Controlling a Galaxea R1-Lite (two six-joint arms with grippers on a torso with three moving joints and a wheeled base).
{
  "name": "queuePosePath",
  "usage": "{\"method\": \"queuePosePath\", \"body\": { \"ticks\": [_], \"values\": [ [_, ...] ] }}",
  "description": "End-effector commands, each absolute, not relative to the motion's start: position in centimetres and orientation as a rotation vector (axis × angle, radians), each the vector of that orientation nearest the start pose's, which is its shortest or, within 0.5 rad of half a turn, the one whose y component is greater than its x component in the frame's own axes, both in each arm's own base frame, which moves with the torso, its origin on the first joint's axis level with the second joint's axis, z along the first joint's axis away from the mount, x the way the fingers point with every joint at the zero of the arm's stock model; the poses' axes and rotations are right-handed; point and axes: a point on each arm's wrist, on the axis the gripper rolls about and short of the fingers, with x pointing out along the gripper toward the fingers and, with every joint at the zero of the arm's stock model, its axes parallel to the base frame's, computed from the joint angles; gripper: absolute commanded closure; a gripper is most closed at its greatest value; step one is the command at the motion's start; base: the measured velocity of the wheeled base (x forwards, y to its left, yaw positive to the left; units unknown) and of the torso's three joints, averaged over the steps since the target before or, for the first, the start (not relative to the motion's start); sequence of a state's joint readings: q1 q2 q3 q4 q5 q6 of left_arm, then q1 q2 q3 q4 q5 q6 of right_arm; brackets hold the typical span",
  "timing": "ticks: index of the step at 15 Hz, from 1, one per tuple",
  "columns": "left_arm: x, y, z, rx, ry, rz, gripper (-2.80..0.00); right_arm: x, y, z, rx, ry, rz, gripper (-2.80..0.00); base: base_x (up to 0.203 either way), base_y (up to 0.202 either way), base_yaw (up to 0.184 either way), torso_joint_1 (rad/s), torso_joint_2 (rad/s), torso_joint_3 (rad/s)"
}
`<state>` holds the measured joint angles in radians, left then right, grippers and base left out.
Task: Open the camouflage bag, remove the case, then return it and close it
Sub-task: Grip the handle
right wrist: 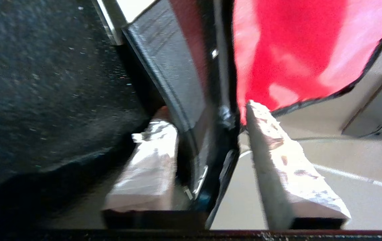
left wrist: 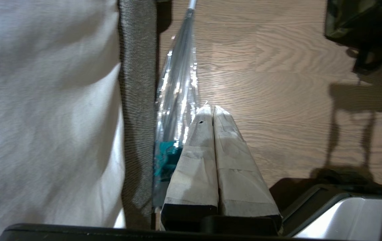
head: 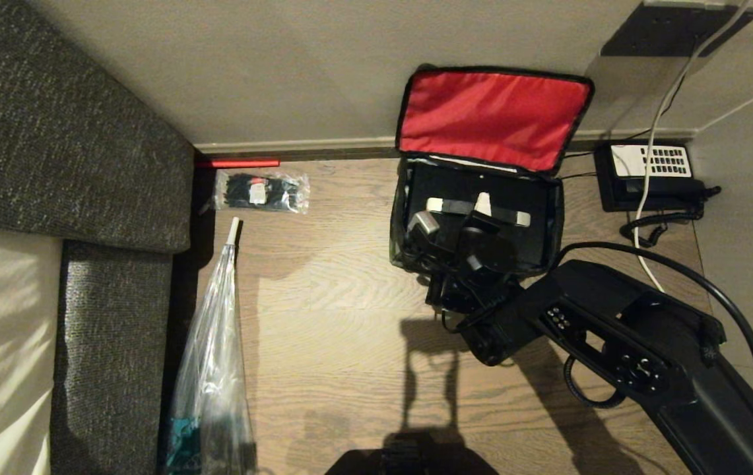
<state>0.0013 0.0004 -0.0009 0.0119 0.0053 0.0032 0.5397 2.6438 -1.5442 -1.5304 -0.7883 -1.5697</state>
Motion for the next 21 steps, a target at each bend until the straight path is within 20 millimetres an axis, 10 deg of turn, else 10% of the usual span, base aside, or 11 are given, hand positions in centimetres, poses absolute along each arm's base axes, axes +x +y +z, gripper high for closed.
{"method": "queuePosePath", "body": {
  "ticks": [1, 21],
  "values": [
    [-2.3, 0.0, 7.5, 0.003, 0.011, 0.008, 0.0, 43.5, 23.4, 6.1, -1.324, -0.078, -0.42, -2.8, 0.0, 0.0, 0.0, 0.0, 0.0, 0.0],
    [-2.3, 0.0, 7.4, 0.003, 0.012, 0.008, 0.0, 47.3, 20.5, 9.3, -1.361, -0.142, -0.476, -2.8, 0.0, 0.0, 0.0, 0.0, 0.0, 0.0]
  ]
}}
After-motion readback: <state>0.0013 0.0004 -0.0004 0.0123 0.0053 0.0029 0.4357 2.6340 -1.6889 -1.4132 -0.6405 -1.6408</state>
